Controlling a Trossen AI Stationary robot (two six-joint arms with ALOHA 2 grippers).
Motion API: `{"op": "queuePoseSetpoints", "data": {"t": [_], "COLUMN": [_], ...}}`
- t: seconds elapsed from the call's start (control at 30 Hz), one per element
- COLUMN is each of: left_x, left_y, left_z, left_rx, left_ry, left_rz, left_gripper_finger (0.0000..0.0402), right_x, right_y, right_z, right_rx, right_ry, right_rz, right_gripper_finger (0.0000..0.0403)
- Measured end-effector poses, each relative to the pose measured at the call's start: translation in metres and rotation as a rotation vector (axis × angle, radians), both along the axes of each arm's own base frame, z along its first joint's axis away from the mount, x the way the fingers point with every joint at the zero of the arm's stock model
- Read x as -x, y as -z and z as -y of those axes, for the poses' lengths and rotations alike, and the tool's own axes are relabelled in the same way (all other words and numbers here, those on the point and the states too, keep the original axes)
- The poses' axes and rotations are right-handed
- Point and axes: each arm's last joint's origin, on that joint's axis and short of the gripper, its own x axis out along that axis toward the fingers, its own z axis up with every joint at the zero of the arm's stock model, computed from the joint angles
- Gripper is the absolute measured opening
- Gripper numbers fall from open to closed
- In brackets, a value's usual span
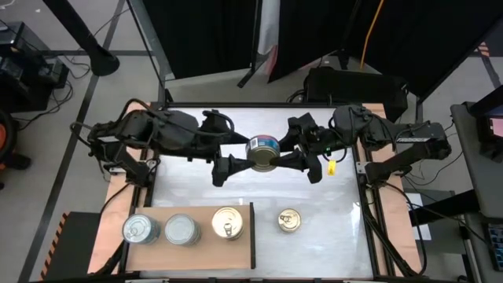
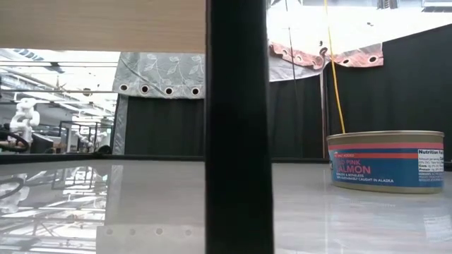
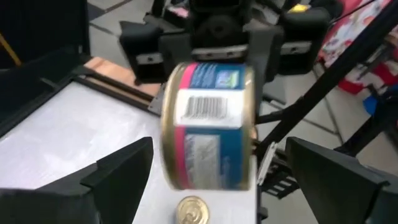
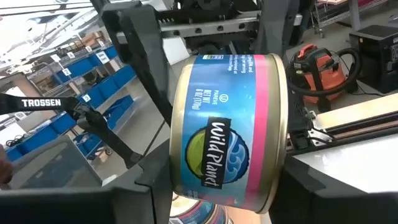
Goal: Stack canned seafood by type on shelf
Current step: Stack the blue pink tuna can on top of the blue pink tuna can on the shelf
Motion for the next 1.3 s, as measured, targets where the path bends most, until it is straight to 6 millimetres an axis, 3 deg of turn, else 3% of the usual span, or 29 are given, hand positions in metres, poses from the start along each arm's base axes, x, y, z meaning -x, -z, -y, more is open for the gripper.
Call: {"op": "queuePoseSetpoints", "data": {"t": [0.23, 0.57, 0.73, 0.83, 1.13, 1.3], "left_x": [-0.011, -0.012, -0.012, -0.012, 0.031, 0.051], "left_y": [0.006, 0.006, 0.006, 0.006, -0.014, -0.015], "left_z": [-0.001, -0.003, -0.003, 0.000, 0.033, 0.074], "left_rx": [0.022, 0.006, 0.009, 0.018, -0.009, -0.075], "left_ry": [-0.014, -0.043, -0.044, -0.015, 0.173, 0.349], "left_rz": [-0.009, -0.009, -0.009, -0.007, 0.056, 0.071], "left_gripper_finger": [0.0353, 0.0208, 0.0202, 0.0202, 0.0202, 0.0202], "right_x": [0.000, 0.000, 0.000, 0.003, 0.040, 0.062], "right_y": [0.000, 0.000, 0.000, -0.002, -0.023, -0.032], "right_z": [0.000, 0.000, 0.000, -0.001, -0.006, -0.004], "right_rx": [0.033, 0.050, 0.028, -0.029, -0.270, -0.307], "right_ry": [-0.002, -0.007, -0.007, -0.058, -0.354, -0.366], "right_rz": [0.010, 0.013, 0.008, 0.000, -0.024, -0.019], "right_gripper_finger": [0.0180, 0.0181, 0.0184, 0.0205, 0.0317, 0.0337]}}
